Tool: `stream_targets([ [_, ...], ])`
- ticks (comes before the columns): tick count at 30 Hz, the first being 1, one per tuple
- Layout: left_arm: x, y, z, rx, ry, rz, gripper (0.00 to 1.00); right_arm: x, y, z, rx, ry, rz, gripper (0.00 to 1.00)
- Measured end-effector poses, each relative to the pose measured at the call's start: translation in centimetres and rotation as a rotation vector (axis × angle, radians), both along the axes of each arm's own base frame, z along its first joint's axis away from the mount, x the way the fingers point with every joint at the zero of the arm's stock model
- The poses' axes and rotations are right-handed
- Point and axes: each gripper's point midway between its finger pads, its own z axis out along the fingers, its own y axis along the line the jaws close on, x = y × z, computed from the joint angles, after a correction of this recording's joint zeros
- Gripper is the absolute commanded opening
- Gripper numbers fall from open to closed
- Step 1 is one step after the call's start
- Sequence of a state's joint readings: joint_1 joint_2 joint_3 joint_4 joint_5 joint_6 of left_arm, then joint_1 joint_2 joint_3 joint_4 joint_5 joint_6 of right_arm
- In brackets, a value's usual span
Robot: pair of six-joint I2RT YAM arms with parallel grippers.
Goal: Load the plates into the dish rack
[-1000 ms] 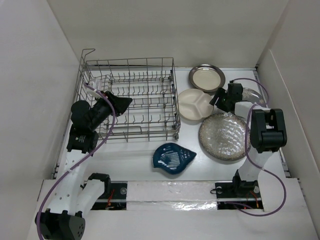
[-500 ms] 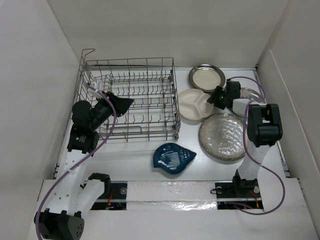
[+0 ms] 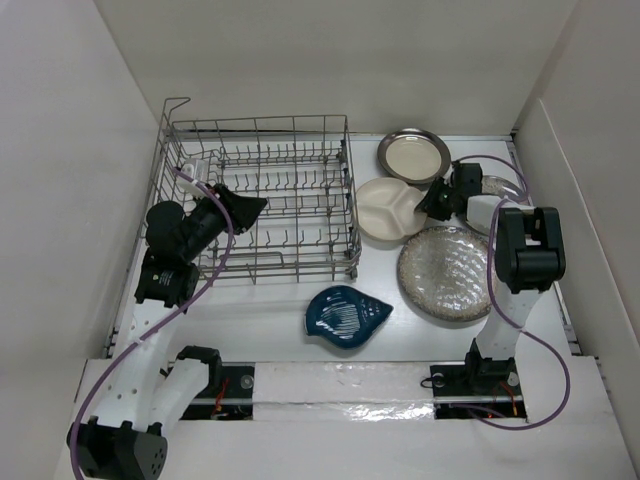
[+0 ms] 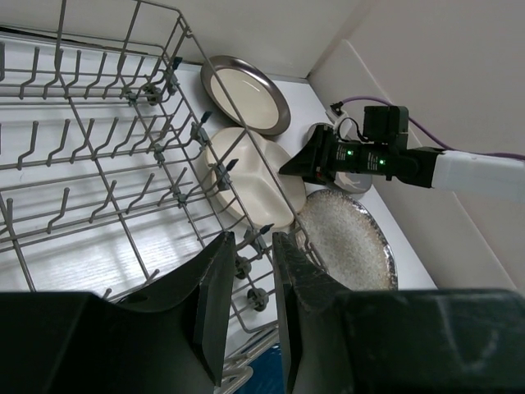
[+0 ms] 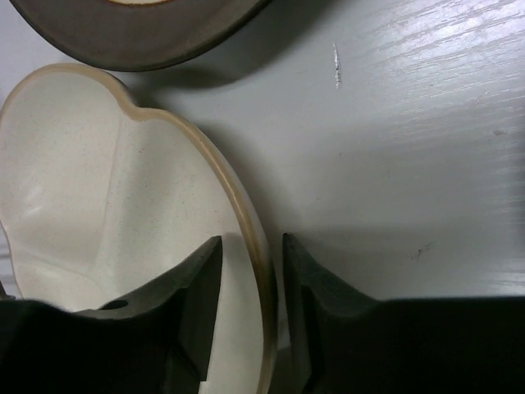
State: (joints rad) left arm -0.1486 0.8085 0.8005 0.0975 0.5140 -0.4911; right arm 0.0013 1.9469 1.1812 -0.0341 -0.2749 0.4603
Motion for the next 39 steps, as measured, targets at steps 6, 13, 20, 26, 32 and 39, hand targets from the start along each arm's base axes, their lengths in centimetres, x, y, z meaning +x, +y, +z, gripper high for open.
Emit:
stream_targets([
  [6, 0.0, 0.3, 0.0, 0.006, 0.000, 0.017, 0.22, -0.4, -0.2, -0.1, 0.007, 0.011, 0.022, 0.00],
  [13, -0.1, 0.5, 0.1, 0.011, -0.007, 0.031, 0.22, -0.7, 0.1, 0.1, 0.027, -0.002, 0.027, 0.00],
  [20, -0.1, 0.5, 0.1, 0.012, -0.006, 0.034, 0.22, -2.9, -1.6, 3.1, -0.032, -0.029, -0.040, 0.00],
  [26, 0.1, 0.7, 0.1, 0.012, -0.006, 0.047, 0.22, -5.7, -4.6, 8.1, -0.158, -0.080, -0.151, 0.00],
  [32, 0.4, 1.1, 0.0, 0.001, 0.004, 0.080, 0.28, -6.8, -5.9, 16.8, -0.351, -0.189, -0.236, 0.00],
  [39, 1.2, 1.6, -1.4, -0.001, 0.069, 0.125, 0.24, -4.3, -1.6, 31.8, -0.503, -0.432, -0.229, 0.00],
])
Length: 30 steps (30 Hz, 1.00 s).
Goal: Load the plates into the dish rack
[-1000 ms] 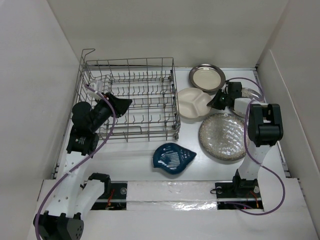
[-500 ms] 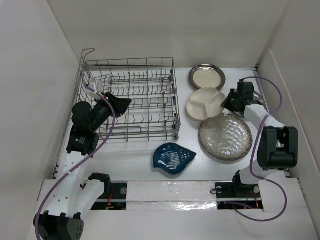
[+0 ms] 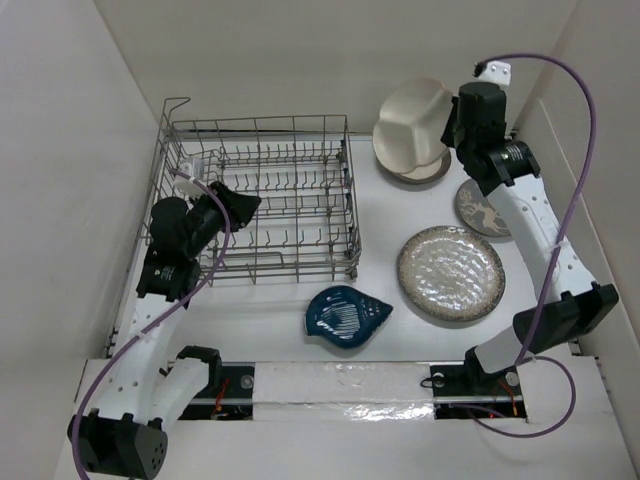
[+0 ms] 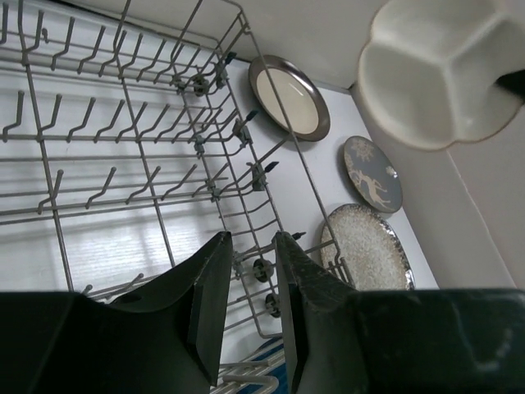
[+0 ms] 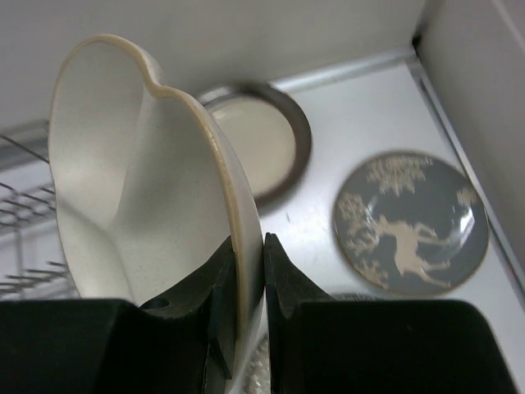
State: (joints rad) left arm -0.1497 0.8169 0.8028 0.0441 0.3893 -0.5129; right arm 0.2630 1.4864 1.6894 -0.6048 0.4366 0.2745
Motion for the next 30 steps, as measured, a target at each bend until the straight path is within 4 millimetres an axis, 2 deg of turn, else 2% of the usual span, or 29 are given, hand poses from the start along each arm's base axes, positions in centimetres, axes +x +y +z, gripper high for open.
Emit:
stream_targets([
  [2, 0.5, 0.0, -0.8, 0.004, 0.035, 0.006, 0.22, 0.4, 2.3, 3.8, -0.022, -0.077, 0.019, 0.00],
  [4, 0.9, 0.0, -1.4, 0.007, 0.064, 0.013, 0.21, 0.6, 4.6, 6.7, -0.038, -0.132, 0.034, 0.00],
  [6, 1.1, 0.1, -2.0, 0.010, 0.087, 0.022, 0.20, 0.8, 7.0, 8.5, -0.058, -0.164, 0.050, 0.00],
  [8, 1.1, 0.3, -2.2, 0.010, 0.102, 0.030, 0.17, 0.9, 9.9, 9.3, -0.083, -0.175, 0.074, 0.00],
  [10, 1.1, 0.3, -2.2, 0.009, 0.108, 0.035, 0.13, 1.1, 12.4, 9.1, -0.115, -0.167, 0.093, 0.00],
  [12, 1.2, 0.4, -1.7, 0.006, 0.102, 0.042, 0.06, 1.4, 15.1, 8.1, -0.155, -0.146, 0.110, 0.00],
  [14, 1.2, 0.5, -1.1, 0.006, 0.094, 0.049, 0.00, 1.7, 17.6, 6.3, -0.200, -0.115, 0.129, 0.00],
  [18, 1.0, 0.1, -0.1, 0.008, 0.080, 0.046, 0.00, 1.8, 21.2, 2.2, -0.294, -0.039, 0.170, 0.00],
  [21, 0.8, -0.2, 0.1, 0.013, 0.080, 0.040, 0.00, 1.2, 22.6, -0.1, -0.370, 0.008, 0.180, 0.00],
  [23, 0.6, -0.3, 0.0, 0.017, 0.086, 0.041, 0.00, 0.3, 23.2, -0.7, -0.407, 0.027, 0.189, 0.00],
  [25, 0.6, -0.3, -0.2, 0.022, 0.095, 0.051, 0.00, -0.4, 23.2, -0.6, -0.433, 0.027, 0.173, 0.00],
  [30, 0.8, 0.2, -0.7, 0.025, 0.122, 0.082, 0.10, -1.8, 23.2, -0.2, -0.446, 0.013, 0.116, 0.00],
])
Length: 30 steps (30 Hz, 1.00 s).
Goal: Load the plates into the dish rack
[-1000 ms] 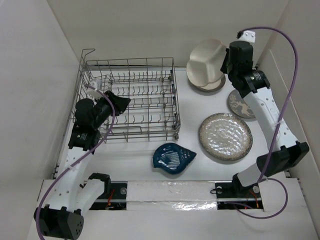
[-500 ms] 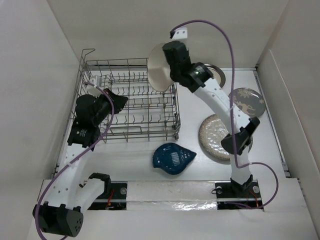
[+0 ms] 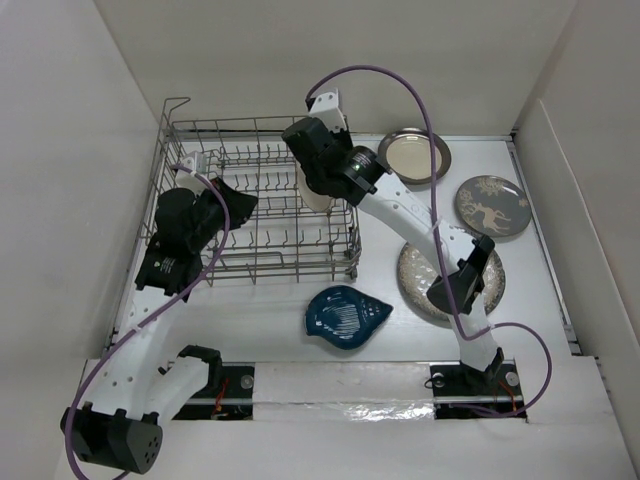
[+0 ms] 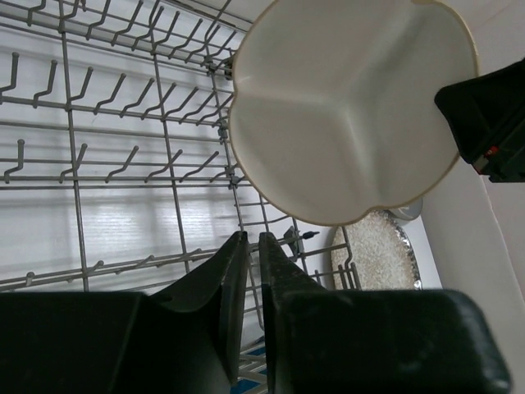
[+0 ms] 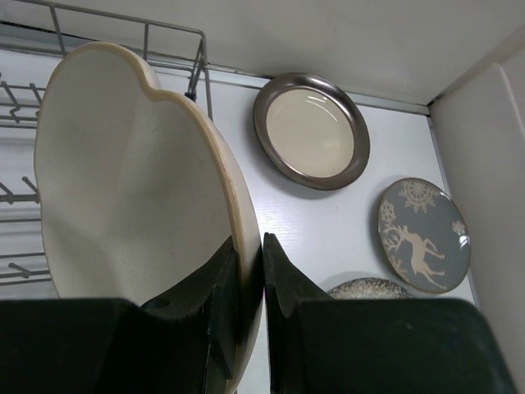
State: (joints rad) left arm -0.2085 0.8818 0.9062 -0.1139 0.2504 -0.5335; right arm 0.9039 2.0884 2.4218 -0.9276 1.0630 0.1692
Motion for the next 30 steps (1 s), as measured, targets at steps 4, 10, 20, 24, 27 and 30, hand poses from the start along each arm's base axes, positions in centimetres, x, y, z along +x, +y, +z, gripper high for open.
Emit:
stream_targets([
  [4, 0.1, 0.0, -0.4, -0.006, 0.021, 0.007, 0.20, -0.7, -0.7, -0.2, -0.022, 0.002, -0.038, 0.00],
  [10, -0.1, -0.2, -0.4, -0.030, 0.032, 0.000, 0.23, -2.1, -2.3, -1.5, -0.060, 0.046, -0.093, 0.00],
  [20, -0.2, -0.9, -0.7, -0.046, 0.053, -0.031, 0.23, -3.5, -3.4, -2.5, -0.056, 0.089, -0.127, 0.00],
  [24, -0.1, -1.2, -1.0, -0.051, 0.066, -0.047, 0.23, -4.0, -3.9, -3.1, -0.062, 0.109, -0.144, 0.00],
  [27, -0.1, -1.3, -1.1, -0.052, 0.072, -0.055, 0.23, -4.2, -4.1, -3.5, -0.079, 0.123, -0.150, 0.00],
  [30, -0.2, -1.4, -1.1, -0.053, 0.072, -0.060, 0.23, -4.1, -4.0, -4.0, -0.100, 0.134, -0.151, 0.00],
])
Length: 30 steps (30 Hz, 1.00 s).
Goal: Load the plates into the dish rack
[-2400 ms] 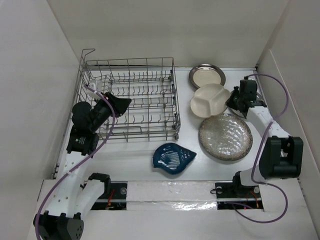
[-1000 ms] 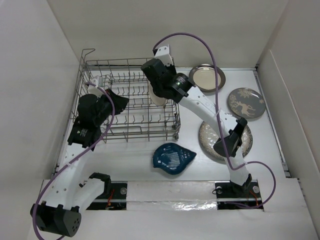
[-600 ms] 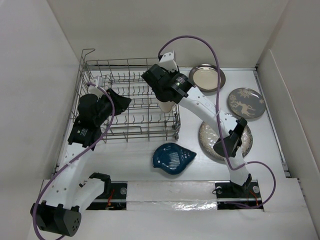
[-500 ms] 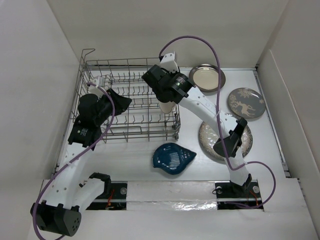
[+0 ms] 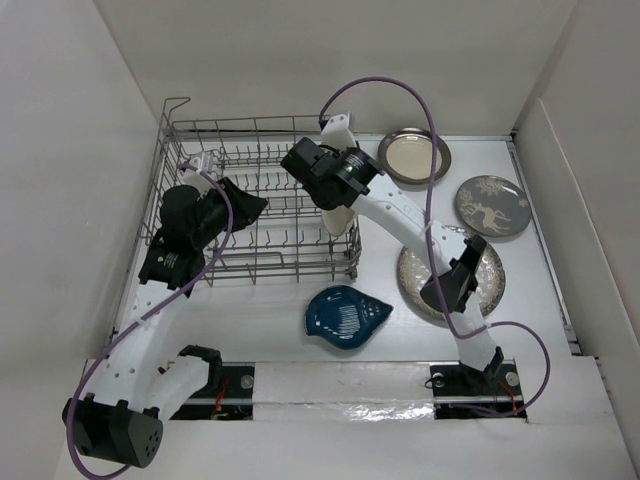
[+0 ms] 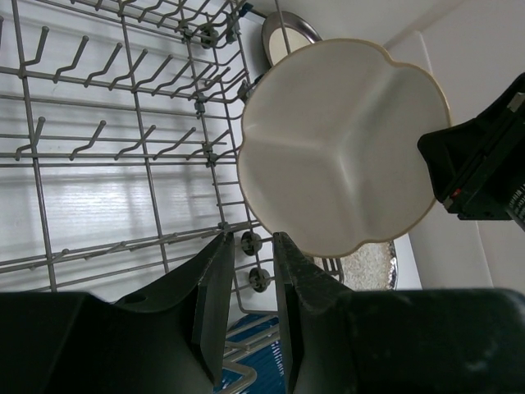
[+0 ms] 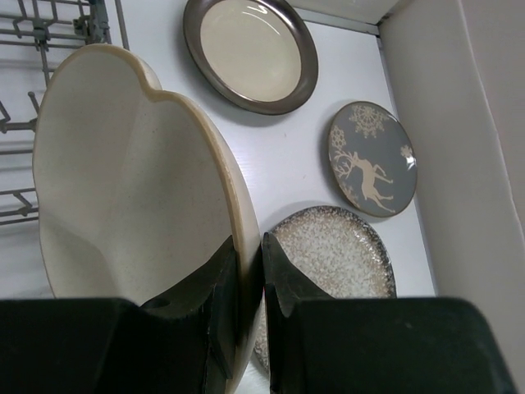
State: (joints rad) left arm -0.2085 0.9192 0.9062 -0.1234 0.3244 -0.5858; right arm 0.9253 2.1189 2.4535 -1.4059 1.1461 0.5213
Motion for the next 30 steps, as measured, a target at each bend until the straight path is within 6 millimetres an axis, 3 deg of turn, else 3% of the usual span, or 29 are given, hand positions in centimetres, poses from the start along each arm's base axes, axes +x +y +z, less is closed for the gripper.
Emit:
stream_targets([
  [7, 0.0, 0.0, -0.1, -0.001, 0.002, 0.000, 0.23, 0.7, 1.6, -1.2, -0.029, 0.002, 0.016, 0.00],
  [22, 0.2, 0.0, -0.4, 0.001, 0.013, 0.004, 0.23, 1.6, 2.6, -2.2, -0.076, -0.038, 0.005, 0.00],
  [30, 0.2, 0.0, -0.4, 0.000, 0.015, 0.002, 0.23, 1.6, 3.9, -3.0, -0.066, -0.081, 0.017, 0.11],
])
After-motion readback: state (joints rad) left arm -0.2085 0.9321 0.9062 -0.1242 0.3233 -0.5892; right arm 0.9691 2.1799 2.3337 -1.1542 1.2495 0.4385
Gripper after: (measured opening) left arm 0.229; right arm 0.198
